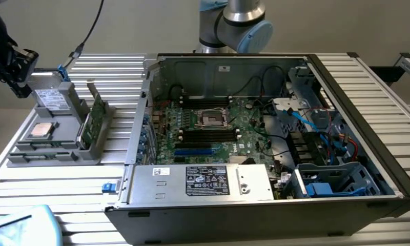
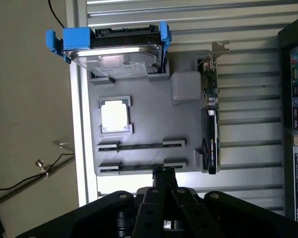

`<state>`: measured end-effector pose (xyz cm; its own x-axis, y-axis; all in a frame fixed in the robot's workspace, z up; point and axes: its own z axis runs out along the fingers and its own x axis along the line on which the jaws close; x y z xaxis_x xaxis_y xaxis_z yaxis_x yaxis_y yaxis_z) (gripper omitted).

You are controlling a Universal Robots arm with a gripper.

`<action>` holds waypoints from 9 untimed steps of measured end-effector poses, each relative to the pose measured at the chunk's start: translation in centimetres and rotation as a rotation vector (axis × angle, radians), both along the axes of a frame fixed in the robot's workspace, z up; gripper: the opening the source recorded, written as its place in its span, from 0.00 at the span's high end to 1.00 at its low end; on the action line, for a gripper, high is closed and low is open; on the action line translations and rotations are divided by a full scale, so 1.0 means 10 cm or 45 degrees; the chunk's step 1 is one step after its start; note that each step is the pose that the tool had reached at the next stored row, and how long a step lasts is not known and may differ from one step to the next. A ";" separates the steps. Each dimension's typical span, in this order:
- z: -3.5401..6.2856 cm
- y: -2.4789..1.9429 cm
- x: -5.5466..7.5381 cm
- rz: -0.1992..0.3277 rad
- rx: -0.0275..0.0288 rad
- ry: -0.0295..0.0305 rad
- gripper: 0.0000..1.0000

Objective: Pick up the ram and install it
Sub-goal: 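Pick up the ram and move it above insertion slot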

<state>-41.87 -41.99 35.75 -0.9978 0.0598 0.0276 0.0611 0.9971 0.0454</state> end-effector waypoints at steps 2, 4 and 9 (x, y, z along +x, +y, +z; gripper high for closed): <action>0.000 0.000 0.00 0.043 0.0002 -0.0001 0.89; -0.001 0.000 0.00 0.088 0.0005 -0.0003 0.89; -0.005 0.000 0.00 0.205 0.0007 -0.0003 0.89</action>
<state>-41.87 -41.98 35.70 -0.9945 -0.1007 0.0273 -0.0993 0.9940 0.0459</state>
